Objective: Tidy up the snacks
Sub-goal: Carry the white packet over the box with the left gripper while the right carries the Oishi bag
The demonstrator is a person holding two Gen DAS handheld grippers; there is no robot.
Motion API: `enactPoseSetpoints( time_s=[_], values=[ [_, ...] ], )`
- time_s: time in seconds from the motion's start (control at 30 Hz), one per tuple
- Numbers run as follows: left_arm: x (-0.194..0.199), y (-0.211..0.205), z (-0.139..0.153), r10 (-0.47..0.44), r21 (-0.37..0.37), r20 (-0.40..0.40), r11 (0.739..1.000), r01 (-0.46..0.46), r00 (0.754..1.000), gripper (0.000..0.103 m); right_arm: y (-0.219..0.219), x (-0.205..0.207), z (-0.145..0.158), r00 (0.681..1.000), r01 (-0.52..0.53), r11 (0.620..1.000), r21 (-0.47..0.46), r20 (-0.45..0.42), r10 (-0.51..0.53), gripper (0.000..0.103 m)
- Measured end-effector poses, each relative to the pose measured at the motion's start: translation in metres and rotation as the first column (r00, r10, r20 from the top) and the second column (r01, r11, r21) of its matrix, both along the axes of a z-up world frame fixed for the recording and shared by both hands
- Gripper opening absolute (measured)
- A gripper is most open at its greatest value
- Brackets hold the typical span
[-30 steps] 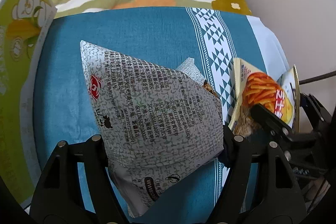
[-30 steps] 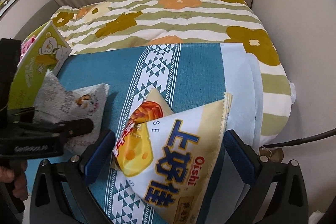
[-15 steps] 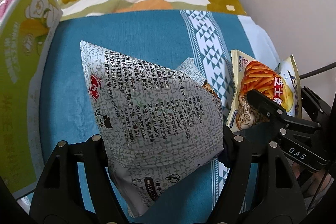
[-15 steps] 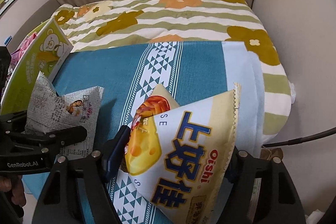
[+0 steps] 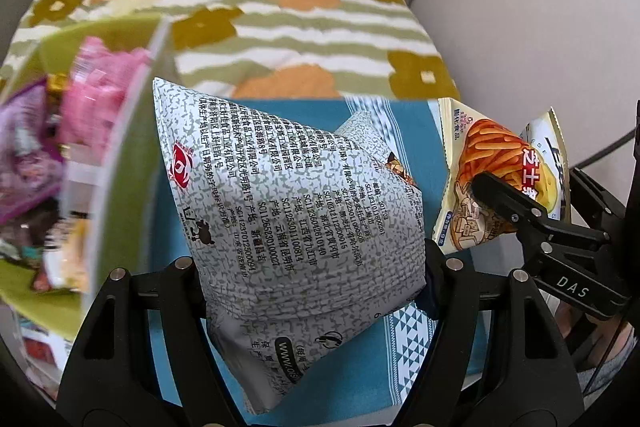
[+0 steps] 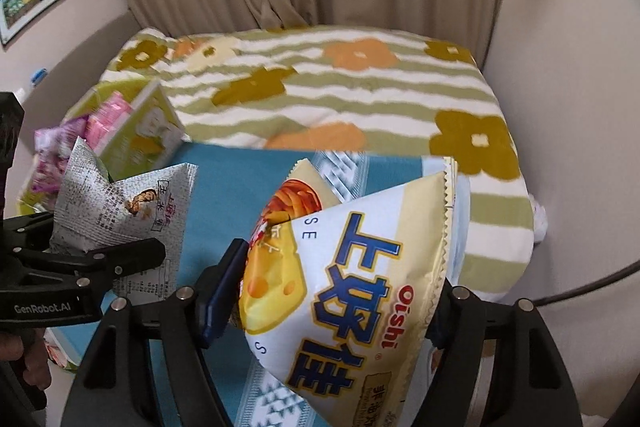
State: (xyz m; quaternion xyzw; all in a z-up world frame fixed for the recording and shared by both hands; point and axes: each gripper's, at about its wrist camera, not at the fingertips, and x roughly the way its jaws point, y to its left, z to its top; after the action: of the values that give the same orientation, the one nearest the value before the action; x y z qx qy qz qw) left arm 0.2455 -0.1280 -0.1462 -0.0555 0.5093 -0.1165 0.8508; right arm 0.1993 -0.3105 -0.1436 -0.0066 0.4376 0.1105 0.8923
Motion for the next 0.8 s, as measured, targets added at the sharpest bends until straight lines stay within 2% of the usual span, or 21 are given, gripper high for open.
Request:
enactPoseSetpoints(
  time_s=[0.23,0.47,0.63,0.8],
  values=[
    [-0.004,0.070,0.054,0.098,0.012,0.101,0.995,-0.100,0.990,0.069,0.053,0.003,0.055,0.991,-0.100,0.995,0.023,0.097,0.097,0.070],
    [0.019,0.160,0.086,0.134,0.043,0.145,0.989,-0.142,0.980,0.069,0.130,0.017,0.085,0.976,-0.159,0.986,0.041,0.154,0.151,0.070],
    [0.047,0.217,0.094,0.126,0.048,0.144,0.990,-0.134,0.981,0.069,0.187,0.033,0.091,0.977,-0.160,0.986,0.056,0.155,0.149,0.070],
    [0.084,0.258,0.086,0.093,0.042,0.119,0.994,-0.099,0.989,0.069,0.232,0.049,0.088,0.982,-0.134,0.989,0.056,0.138,0.125,0.070]
  ],
)
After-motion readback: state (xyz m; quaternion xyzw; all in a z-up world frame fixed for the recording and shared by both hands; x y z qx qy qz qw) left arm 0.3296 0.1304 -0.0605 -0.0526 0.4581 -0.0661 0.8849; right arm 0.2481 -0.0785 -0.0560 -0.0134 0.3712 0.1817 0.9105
